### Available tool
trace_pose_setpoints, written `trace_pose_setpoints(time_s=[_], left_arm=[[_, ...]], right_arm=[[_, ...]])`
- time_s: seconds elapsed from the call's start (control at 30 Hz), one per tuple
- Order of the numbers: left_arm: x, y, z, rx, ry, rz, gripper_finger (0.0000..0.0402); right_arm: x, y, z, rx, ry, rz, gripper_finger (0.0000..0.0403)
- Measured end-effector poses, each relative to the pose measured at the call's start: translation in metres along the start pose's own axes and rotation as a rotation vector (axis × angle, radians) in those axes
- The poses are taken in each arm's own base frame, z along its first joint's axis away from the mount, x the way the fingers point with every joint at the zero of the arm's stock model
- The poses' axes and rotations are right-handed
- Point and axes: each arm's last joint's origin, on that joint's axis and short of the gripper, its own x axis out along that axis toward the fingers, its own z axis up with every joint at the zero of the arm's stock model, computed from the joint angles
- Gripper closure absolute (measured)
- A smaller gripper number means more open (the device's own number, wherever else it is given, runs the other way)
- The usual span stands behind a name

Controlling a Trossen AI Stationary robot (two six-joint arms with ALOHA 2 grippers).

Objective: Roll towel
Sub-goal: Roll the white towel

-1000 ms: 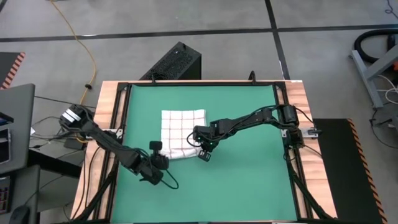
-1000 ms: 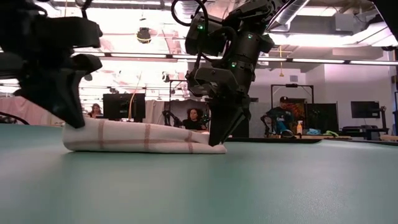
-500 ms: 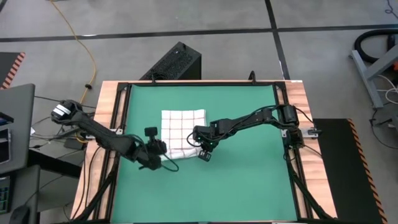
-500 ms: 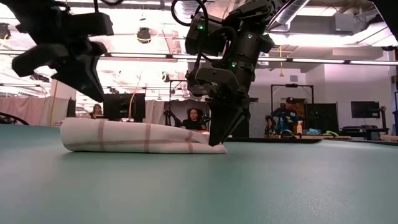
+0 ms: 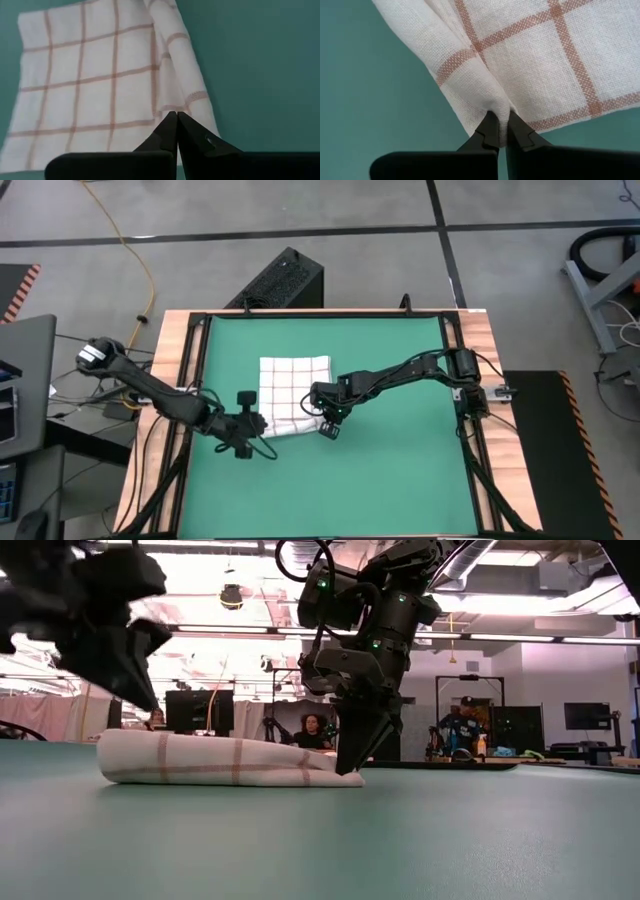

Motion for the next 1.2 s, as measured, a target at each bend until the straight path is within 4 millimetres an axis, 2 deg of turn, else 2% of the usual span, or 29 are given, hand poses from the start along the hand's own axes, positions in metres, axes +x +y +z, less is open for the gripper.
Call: trace_pose_setpoints(time_s=[0.4,0.57,0.73,0.93,1.07,1.2], left_arm=[[0.021,0.009,-0.029,-0.085,0.000,-0.046,0.0401],[0.028,0.016,-0.043,-0.107,0.040,-0.024,0.0401],[0.038,0.024,-0.056,-0.198,0.088,-0.078,0.0401],[0.051,0.021,-0.056,-0.220,0.102,-0.201,0.0401],[0.059,0.016,-0.056,-0.240,0.118,-0.285,0.0401],[0.063,0.013,-0.056,-0.266,0.126,-0.342,0.0401]], right_arm=[[0.000,0.000,0.000,0.000,0.000,0.001,0.0386],[0.000,0.000,0.000,0.000,0.001,0.002,0.0386],[0.000,0.000,0.000,-0.008,0.000,0.003,0.0386],[-0.001,-0.004,0.002,0.019,0.016,0.043,0.0386],[-0.009,-0.005,0.004,0.020,-0.005,0.048,0.0386],[-0.016,-0.016,0.007,0.044,-0.002,0.034,0.0386]])
